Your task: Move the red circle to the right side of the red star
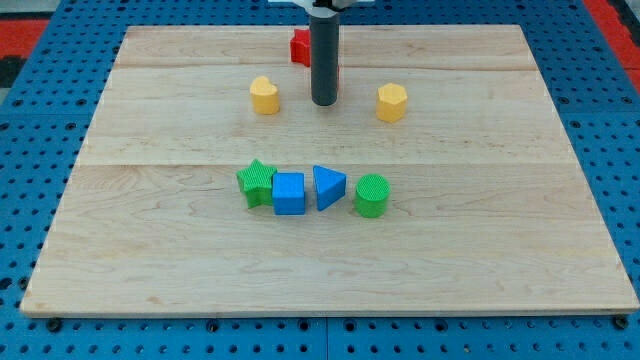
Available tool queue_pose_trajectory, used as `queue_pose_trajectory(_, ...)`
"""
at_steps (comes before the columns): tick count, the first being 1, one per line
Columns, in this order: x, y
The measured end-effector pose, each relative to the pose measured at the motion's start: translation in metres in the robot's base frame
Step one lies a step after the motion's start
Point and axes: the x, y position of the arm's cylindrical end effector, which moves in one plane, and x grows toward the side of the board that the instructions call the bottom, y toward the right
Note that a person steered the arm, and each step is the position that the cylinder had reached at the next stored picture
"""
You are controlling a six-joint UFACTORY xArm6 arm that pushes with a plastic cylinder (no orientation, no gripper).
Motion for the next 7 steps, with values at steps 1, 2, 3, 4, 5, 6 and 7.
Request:
queue_pose_trajectory(1,-0.016,0.000)
queue_pose_trajectory(2,-0.034,-0.001)
queue_pose_trajectory(3,-0.045,-0.008)
queue_pose_trajectory(4,-0.050,-0.011)
queue_pose_trajectory(5,-0.050,-0.011)
queue_pose_trajectory(6,-0.051,-0.011)
queue_pose_trajectory(7,-0.067,-0.010)
